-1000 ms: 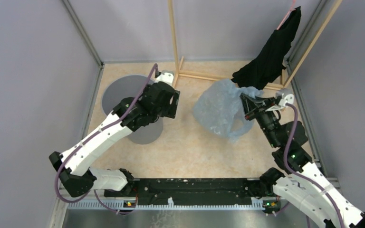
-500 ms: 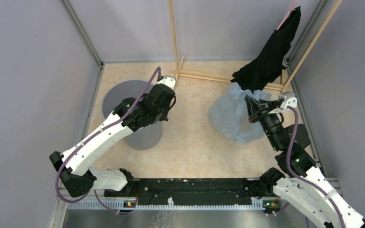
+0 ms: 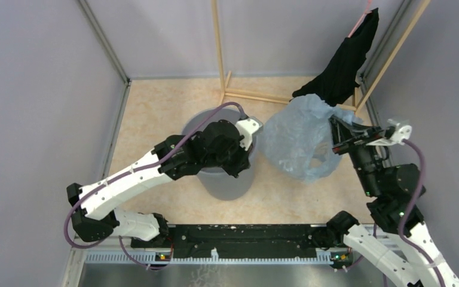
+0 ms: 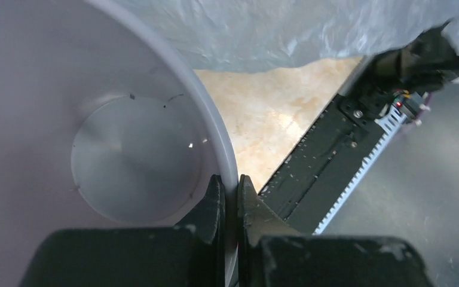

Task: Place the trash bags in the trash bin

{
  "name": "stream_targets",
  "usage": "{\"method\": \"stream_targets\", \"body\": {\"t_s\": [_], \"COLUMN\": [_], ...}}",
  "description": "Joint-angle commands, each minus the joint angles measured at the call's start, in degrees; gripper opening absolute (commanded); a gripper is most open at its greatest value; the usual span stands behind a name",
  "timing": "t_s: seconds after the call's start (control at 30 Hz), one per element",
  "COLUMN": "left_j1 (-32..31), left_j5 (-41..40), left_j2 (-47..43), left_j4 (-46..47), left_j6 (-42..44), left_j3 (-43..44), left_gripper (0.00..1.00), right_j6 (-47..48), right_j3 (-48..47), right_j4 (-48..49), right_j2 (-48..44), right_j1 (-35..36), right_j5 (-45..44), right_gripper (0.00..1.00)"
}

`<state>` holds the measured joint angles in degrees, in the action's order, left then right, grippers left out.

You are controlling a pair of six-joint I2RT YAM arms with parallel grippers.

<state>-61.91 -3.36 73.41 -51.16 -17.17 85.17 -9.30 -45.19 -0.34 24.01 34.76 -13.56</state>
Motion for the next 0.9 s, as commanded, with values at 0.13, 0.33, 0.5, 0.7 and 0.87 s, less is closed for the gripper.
{"method": "stream_targets", "body": {"t_s": [0.13,0.33,0.5,0.7,0.87], "left_j1": [-5.06,-5.06,-5.06,-5.06,-5.06], "left_j5": [6.36,5.2,-5.57,-15.7,-18.51], "left_j2": [0.61,-7.88,-19.87,-38.62,-46.92], "left_j4": [11.15,15.54,16.54,24.2,24.89], "left_j6": [0.72,2.52,5.25,4.67,4.3], "left_j3": [-3.73,-8.57,-13.23,-24.1,-26.72], "left_gripper": [0.28,0.53,0.77,0.9,0.95], "right_j6": [-1.43,-5.34,-16.56,-34.2,-30.06], "right_j3": [-16.77,-24.44,-33.27,-40.91,-43.16], "right_j4": [-8.75,-3.73,5.39,20.27,21.42], "right_j2": [3.06,10.98,22.44,35.5,36.88], "right_j1": [0.47,0.47,0.45,3.84,16.02], "right_j5": [0.87,15.53,30.11,42.21,30.94], "right_gripper": [0.0,0.0,0.0,0.0,0.0]}}
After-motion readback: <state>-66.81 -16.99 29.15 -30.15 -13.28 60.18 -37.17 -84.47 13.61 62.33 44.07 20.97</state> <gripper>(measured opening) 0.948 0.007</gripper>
